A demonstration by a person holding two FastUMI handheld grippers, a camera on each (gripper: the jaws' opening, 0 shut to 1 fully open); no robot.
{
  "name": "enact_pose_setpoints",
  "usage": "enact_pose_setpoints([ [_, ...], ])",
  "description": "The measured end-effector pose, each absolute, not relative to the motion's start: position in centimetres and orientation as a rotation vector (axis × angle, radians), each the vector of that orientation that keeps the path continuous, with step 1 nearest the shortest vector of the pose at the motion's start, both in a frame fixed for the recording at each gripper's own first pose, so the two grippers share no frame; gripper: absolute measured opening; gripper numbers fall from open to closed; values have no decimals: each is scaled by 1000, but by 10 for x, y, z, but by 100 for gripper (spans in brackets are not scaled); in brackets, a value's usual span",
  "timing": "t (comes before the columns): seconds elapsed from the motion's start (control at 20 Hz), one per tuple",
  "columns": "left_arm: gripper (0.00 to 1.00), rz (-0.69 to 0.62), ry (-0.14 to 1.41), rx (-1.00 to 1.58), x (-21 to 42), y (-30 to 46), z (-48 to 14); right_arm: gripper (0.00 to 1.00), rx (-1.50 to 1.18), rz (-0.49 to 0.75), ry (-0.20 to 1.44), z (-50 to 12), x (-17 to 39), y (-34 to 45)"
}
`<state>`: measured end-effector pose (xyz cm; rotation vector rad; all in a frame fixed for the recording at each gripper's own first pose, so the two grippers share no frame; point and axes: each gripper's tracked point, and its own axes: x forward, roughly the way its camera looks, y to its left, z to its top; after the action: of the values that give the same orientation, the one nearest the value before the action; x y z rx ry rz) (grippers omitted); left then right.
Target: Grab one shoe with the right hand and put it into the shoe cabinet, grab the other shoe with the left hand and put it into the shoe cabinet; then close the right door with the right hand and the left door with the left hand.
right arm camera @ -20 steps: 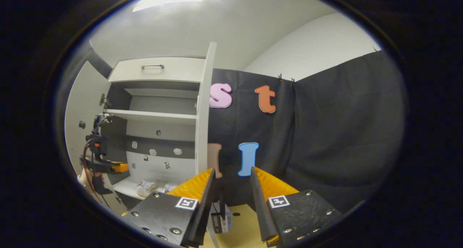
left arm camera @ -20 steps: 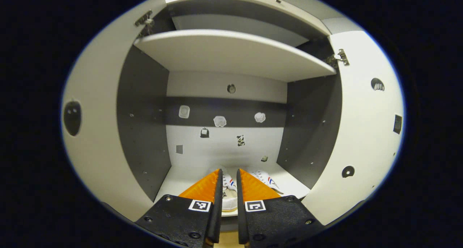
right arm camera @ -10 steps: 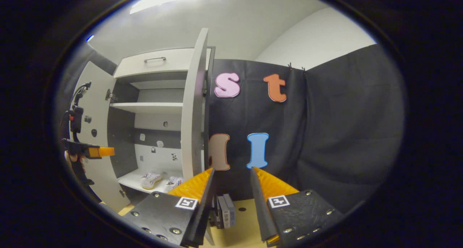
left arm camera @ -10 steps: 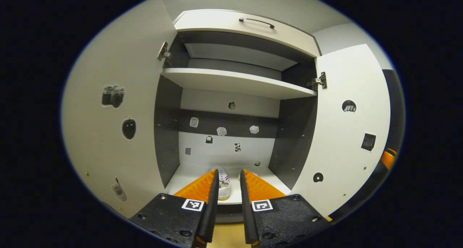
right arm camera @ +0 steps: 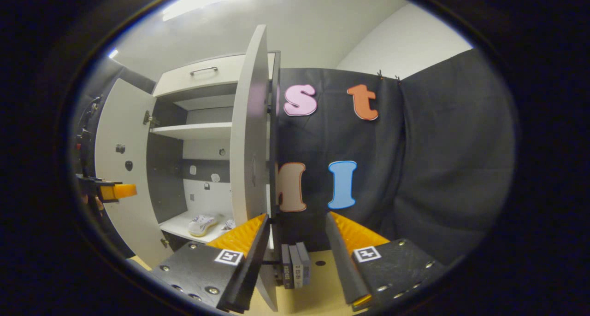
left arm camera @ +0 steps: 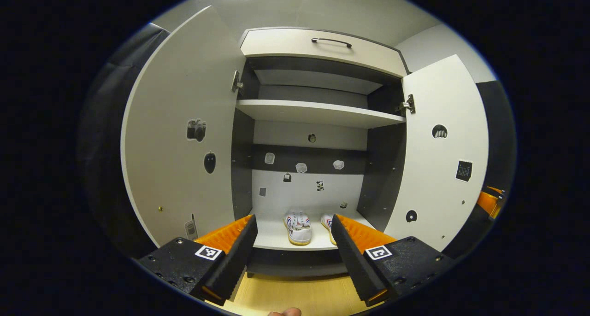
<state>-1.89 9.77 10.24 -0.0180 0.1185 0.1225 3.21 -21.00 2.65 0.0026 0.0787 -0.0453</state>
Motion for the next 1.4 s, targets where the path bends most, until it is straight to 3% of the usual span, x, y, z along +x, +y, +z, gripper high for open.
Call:
enact_pose_setpoints([
  [0.2, 93, 141, 105, -16, -27, 104, 106, 78, 15, -11, 90, 22, 35, -201],
  [0.3, 96, 153, 102, -2, -29, 106, 107, 73, -1, 0, 83, 22, 36, -201],
  [0.5, 97, 139, 87, -25, -29, 99, 113, 77, -14, 51, 82, 25, 31, -184],
  [0.6, 97, 134, 83, -31, -28, 97, 114, 67, -20, 84, 80, 25, 37, -173],
  [0.75, 93, 135, 90, -32, -28, 96, 113, 67, -8, 141, 87, 23, 38, -154],
  [0.85, 96, 137, 93, -38, -29, 97, 112, 72, -3, 168, 85, 22, 38, -142],
  [0.9, 97, 139, 94, -42, -30, 98, 111, 67, -2, 180, 83, 22, 40, -135],
  [1.15, 96, 173, 91, -51, -36, 113, 112, 67, 9, 251, 90, 19, 47, -101],
  [1.2, 97, 180, 91, -55, -37, 116, 111, 72, 8, 264, 91, 19, 49, -93],
  [1.25, 96, 185, 91, -59, -38, 118, 111, 67, 9, 274, 90, 19, 50, -88],
  [1.4, 97, 197, 91, -73, -40, 123, 110, 67, 9, 309, 92, 14, 54, -69],
])
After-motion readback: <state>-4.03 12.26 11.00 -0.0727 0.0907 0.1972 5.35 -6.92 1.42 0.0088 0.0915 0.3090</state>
